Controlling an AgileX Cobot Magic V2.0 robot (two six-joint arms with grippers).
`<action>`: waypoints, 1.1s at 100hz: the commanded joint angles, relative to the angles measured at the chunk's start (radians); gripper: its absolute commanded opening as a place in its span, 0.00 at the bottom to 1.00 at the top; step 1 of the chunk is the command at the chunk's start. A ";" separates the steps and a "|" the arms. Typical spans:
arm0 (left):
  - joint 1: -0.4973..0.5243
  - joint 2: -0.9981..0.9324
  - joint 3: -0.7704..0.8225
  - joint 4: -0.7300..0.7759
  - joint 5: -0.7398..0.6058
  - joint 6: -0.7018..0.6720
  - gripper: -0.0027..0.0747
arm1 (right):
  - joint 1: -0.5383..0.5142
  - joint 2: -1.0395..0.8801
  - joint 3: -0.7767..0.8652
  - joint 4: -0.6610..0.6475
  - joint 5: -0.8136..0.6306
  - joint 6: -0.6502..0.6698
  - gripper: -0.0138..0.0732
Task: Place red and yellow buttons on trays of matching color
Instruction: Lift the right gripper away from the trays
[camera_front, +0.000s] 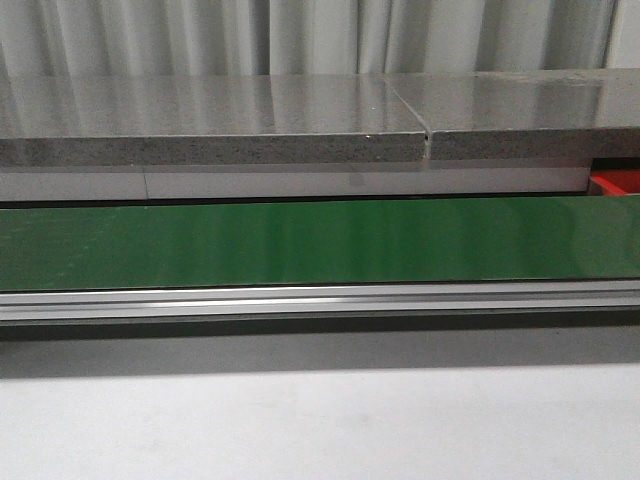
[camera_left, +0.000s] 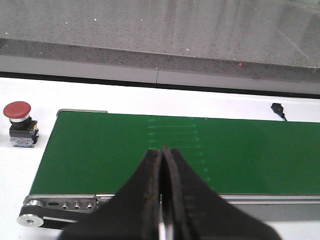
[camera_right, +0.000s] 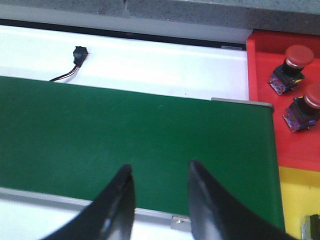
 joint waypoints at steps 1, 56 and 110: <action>-0.009 0.009 -0.028 -0.009 -0.070 -0.001 0.01 | 0.002 -0.073 0.002 0.005 -0.011 -0.009 0.25; -0.009 0.009 -0.028 -0.009 -0.107 -0.001 0.01 | 0.002 -0.198 0.035 0.002 0.040 -0.009 0.08; -0.009 0.011 -0.028 -0.010 -0.155 -0.001 0.01 | 0.002 -0.198 0.035 0.002 0.040 -0.009 0.08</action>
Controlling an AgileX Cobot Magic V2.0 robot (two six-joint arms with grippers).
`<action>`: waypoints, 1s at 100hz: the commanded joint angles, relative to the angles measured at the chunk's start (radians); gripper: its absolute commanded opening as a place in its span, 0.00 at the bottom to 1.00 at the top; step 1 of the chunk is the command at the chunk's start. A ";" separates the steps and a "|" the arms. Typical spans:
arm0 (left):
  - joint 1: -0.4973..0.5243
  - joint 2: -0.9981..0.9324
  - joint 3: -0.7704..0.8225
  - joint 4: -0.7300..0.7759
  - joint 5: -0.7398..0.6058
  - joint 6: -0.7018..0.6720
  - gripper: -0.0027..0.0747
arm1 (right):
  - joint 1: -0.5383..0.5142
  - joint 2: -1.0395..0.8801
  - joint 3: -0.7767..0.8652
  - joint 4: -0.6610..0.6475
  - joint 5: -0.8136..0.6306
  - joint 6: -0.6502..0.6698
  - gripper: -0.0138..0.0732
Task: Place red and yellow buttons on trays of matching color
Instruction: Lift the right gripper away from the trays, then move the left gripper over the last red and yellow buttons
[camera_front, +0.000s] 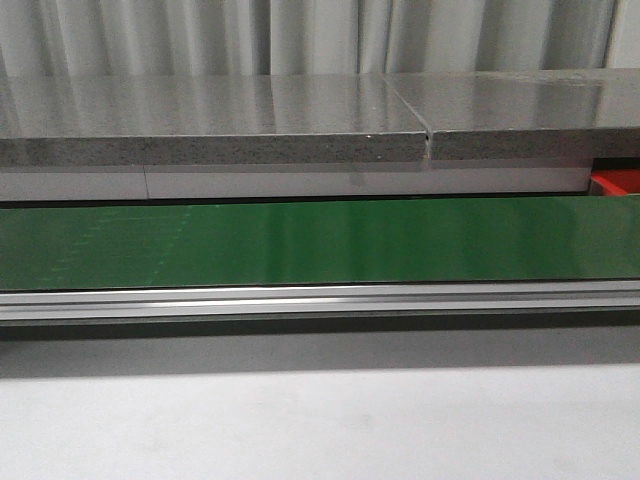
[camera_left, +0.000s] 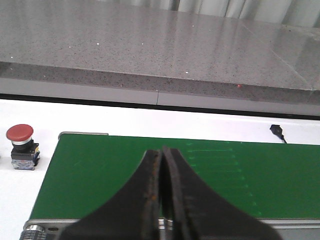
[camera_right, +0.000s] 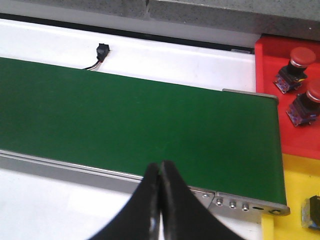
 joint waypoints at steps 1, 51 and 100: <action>-0.009 0.011 -0.028 -0.010 -0.077 -0.001 0.01 | 0.002 -0.004 -0.027 0.009 -0.054 -0.009 0.08; -0.009 0.011 -0.005 -0.010 -0.049 -0.005 0.90 | 0.002 -0.004 -0.027 0.009 -0.054 -0.009 0.08; 0.205 0.435 -0.273 0.129 0.001 -0.274 0.87 | 0.002 -0.004 -0.027 0.009 -0.054 -0.009 0.08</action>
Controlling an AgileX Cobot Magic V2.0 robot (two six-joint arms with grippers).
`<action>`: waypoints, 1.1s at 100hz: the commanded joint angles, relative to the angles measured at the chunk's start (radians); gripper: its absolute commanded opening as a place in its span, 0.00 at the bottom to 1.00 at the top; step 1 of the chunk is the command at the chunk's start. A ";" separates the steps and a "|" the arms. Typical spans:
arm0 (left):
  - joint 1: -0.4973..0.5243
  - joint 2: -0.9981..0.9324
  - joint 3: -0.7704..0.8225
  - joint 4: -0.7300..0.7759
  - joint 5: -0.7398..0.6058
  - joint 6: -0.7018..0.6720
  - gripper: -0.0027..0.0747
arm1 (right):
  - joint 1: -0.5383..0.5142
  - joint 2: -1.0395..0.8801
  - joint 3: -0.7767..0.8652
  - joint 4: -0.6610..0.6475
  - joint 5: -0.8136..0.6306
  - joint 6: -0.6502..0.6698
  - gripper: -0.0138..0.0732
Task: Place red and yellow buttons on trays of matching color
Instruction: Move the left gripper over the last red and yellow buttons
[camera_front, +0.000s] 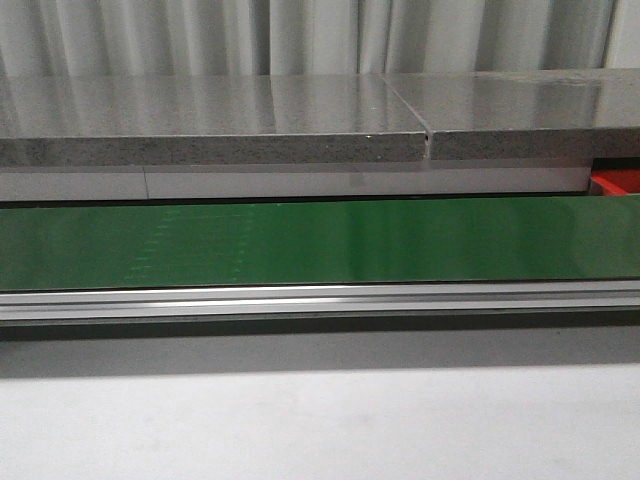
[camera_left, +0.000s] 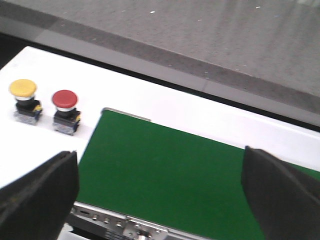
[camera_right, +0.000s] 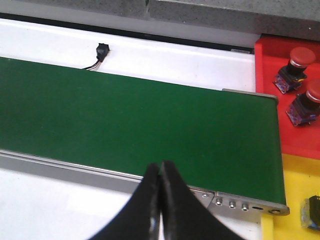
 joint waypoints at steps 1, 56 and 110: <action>0.072 0.136 -0.111 0.002 -0.049 -0.030 0.87 | 0.002 -0.004 -0.027 0.009 -0.054 -0.009 0.08; 0.270 0.806 -0.486 -0.089 -0.001 -0.030 0.87 | 0.002 -0.004 -0.027 0.009 -0.054 -0.009 0.08; 0.270 1.175 -0.737 -0.089 0.003 -0.030 0.84 | 0.002 -0.004 -0.027 0.009 -0.054 -0.009 0.08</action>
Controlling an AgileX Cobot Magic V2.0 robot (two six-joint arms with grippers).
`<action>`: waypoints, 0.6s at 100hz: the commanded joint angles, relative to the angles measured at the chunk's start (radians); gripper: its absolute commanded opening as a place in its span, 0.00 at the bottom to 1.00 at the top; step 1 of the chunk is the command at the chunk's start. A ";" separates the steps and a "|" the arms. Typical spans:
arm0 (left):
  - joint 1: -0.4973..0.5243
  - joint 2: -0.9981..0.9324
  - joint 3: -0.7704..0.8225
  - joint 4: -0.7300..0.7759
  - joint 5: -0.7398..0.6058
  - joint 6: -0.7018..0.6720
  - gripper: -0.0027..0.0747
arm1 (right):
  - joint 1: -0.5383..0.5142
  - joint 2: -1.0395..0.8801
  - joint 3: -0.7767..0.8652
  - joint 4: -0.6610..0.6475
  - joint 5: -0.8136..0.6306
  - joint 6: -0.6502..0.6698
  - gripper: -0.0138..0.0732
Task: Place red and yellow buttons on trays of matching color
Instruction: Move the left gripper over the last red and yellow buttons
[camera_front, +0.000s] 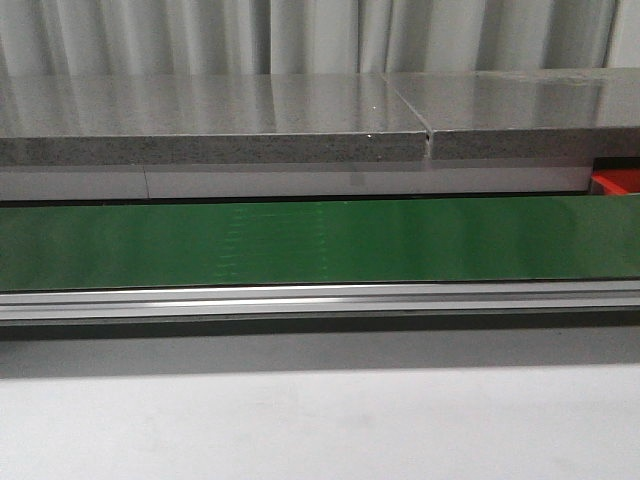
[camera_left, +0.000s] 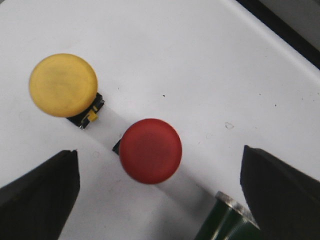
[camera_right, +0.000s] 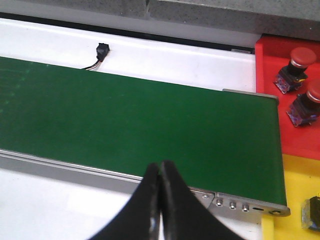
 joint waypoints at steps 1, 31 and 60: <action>0.003 -0.002 -0.064 -0.011 -0.040 -0.010 0.84 | 0.002 -0.004 -0.027 0.009 -0.054 -0.007 0.08; 0.003 0.070 -0.099 -0.030 -0.037 -0.028 0.83 | 0.002 -0.004 -0.027 0.009 -0.054 -0.007 0.08; 0.003 0.070 -0.099 -0.030 -0.036 -0.028 0.44 | 0.002 -0.004 -0.027 0.009 -0.054 -0.007 0.08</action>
